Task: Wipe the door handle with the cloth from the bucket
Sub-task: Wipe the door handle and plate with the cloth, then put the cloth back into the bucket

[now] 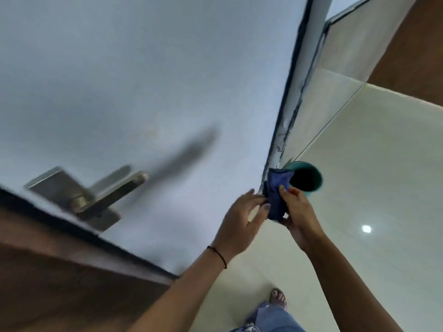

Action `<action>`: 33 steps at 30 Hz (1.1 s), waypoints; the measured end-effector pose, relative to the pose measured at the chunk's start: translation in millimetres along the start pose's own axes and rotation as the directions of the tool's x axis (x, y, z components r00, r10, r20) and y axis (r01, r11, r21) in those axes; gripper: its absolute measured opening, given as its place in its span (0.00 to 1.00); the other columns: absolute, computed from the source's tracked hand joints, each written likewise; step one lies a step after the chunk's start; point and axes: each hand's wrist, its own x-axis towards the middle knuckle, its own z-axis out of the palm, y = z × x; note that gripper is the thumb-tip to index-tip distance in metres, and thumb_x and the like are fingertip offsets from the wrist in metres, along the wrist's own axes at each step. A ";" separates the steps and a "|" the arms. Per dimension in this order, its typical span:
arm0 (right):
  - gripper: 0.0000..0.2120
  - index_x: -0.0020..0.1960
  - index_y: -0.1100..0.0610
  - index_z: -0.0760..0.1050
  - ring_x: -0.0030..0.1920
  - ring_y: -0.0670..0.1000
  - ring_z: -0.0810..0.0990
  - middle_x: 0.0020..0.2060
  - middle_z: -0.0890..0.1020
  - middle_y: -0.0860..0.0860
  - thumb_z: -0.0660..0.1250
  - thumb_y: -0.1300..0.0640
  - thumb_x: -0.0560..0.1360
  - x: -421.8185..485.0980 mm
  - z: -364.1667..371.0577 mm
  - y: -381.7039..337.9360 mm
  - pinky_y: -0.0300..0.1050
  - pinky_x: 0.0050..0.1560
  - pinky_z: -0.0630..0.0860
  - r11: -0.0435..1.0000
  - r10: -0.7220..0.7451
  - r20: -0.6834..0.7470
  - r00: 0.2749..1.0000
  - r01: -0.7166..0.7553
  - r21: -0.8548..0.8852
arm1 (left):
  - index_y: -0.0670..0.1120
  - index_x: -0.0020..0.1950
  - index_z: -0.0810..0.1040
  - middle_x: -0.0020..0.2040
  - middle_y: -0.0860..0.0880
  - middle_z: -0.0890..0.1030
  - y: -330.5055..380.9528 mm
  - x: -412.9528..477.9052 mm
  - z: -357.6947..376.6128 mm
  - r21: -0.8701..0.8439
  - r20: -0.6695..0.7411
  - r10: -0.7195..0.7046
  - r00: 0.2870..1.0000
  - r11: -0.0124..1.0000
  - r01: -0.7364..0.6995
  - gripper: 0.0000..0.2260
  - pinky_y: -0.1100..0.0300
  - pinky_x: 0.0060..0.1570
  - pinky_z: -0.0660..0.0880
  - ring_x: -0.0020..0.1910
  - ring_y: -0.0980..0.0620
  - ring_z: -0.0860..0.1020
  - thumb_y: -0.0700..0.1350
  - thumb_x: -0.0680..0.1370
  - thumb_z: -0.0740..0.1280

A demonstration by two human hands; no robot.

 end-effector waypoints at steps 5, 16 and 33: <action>0.11 0.62 0.58 0.67 0.50 0.52 0.81 0.54 0.80 0.56 0.57 0.56 0.81 32.4 -103.7 -43.9 0.52 0.44 0.80 0.997 -0.014 -0.105 0.994 0.021 0.068 | 0.46 0.49 0.78 0.43 0.50 0.82 53.9 81.7 113.1 -0.171 0.087 -0.203 0.975 0.962 0.215 0.09 0.64 0.41 0.76 0.41 0.57 0.79 0.49 0.73 0.71; 0.27 0.70 0.58 0.65 0.61 0.58 0.77 0.62 0.78 0.58 0.67 0.51 0.75 185.9 -254.8 -105.0 0.59 0.60 0.75 0.978 0.210 -0.138 0.968 -0.204 0.051 | 0.43 0.54 0.78 0.46 0.46 0.85 46.0 274.8 249.5 -0.672 0.301 -0.453 0.839 0.524 0.524 0.09 0.56 0.46 0.82 0.46 0.50 0.83 0.34 0.77 0.64; 0.05 0.43 0.59 0.78 0.38 0.54 0.80 0.41 0.84 0.60 0.70 0.66 0.69 628.5 -354.3 55.1 0.49 0.39 0.76 0.854 0.449 -0.269 0.852 -0.498 -0.152 | 0.36 0.44 0.77 0.36 0.41 0.80 -277.3 515.7 488.6 -0.166 0.166 -0.822 0.544 0.521 0.837 0.09 0.62 0.35 0.72 0.36 0.48 0.75 0.40 0.69 0.71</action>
